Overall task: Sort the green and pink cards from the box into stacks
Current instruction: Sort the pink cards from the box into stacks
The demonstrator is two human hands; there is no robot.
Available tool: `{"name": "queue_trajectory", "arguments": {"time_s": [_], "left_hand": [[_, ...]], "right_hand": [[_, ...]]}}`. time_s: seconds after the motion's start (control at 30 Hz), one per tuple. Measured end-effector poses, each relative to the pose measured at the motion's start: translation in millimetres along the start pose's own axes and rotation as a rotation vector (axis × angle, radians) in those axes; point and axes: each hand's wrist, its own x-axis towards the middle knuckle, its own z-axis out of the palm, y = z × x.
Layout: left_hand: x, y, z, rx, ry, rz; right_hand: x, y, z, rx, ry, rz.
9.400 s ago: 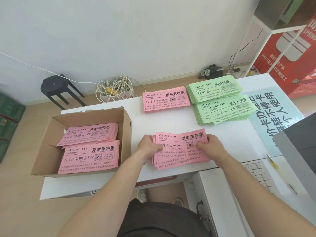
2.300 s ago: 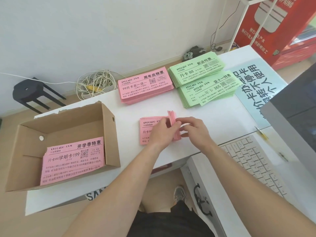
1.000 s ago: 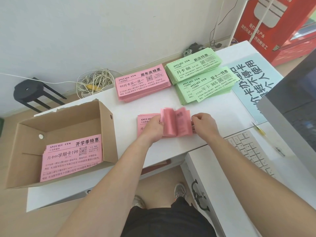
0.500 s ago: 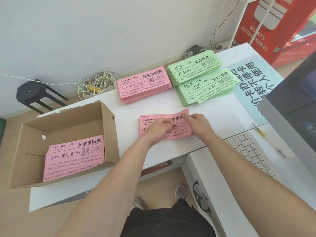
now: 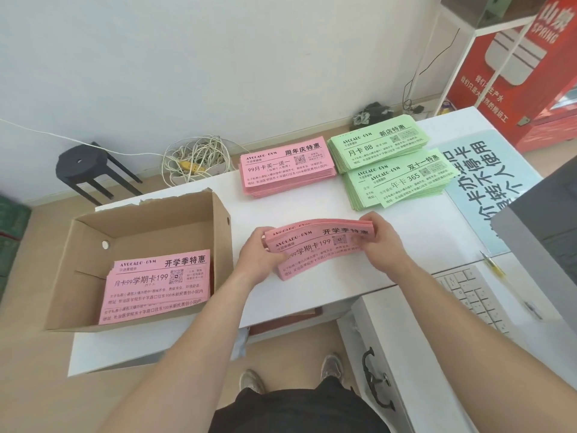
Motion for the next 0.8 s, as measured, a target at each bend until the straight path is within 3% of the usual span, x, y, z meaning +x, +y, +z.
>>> {"name": "queue_trajectory", "arguments": {"time_s": [0.17,0.3,0.8], "left_hand": [[-3,2,-3,-0.249,0.190,0.053],[1,-4,15,-0.310,0.193,-0.010],[67,20,12,-0.006,0.331,-0.089]], "right_hand": [[7,-15,14,0.135,-0.001,-0.058],[8,-12,36,0.119,0.000,-0.029],[84,-47,55,-0.192,0.181,0.098]]}}
